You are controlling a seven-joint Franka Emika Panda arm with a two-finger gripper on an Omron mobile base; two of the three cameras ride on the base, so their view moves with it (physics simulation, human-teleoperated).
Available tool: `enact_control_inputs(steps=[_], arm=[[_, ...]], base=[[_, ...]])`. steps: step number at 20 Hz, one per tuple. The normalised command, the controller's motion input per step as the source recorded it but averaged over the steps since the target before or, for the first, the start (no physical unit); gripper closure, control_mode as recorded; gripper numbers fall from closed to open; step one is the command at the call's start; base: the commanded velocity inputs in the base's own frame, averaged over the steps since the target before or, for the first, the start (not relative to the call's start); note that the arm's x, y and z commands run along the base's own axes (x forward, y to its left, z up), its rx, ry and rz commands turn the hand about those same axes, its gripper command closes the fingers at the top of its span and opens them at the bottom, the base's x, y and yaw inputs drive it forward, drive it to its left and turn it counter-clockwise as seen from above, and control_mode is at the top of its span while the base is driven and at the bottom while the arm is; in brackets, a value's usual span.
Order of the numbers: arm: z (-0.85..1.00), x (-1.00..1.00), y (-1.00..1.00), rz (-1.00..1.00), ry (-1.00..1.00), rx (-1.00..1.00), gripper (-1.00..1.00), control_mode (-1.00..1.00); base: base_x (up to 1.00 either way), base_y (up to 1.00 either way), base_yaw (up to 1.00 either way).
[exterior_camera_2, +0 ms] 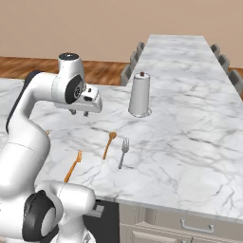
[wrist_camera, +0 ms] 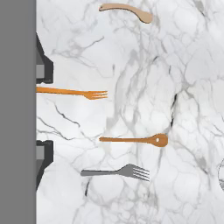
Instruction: Organize the utensils by type. Pick up the wooden spoons from the counter and place them in the open cabinet. Then pick up the metallic utensils from the counter and place them in the open drawer.
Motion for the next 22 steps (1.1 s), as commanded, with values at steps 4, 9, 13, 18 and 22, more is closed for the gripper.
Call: enact_control_inputs(steps=[4, 9, 13, 18, 22], arm=[[-0.07, -0.01, -0.08, 0.0, 0.0, 0.0, -1.0, -1.0], [-0.29, 0.01, -0.1, 0.0, 0.0, 0.0, -1.0, -1.0], [-0.38, 0.18, -0.05, 0.0, 0.0, -0.02, -1.0, -1.0], [-0.49, 0.37, -0.07, 0.0, 0.0, -0.13, -1.0, -1.0], [-0.5, 0.46, -0.11, 0.0, 0.06, -0.1, -1.0, -1.0]], base=[[0.0, 0.0, 0.0], [0.0, 0.0, 0.0], [0.0, 0.0, 0.0], [0.0, 0.0, 0.0], [0.0, 0.0, 0.0]])
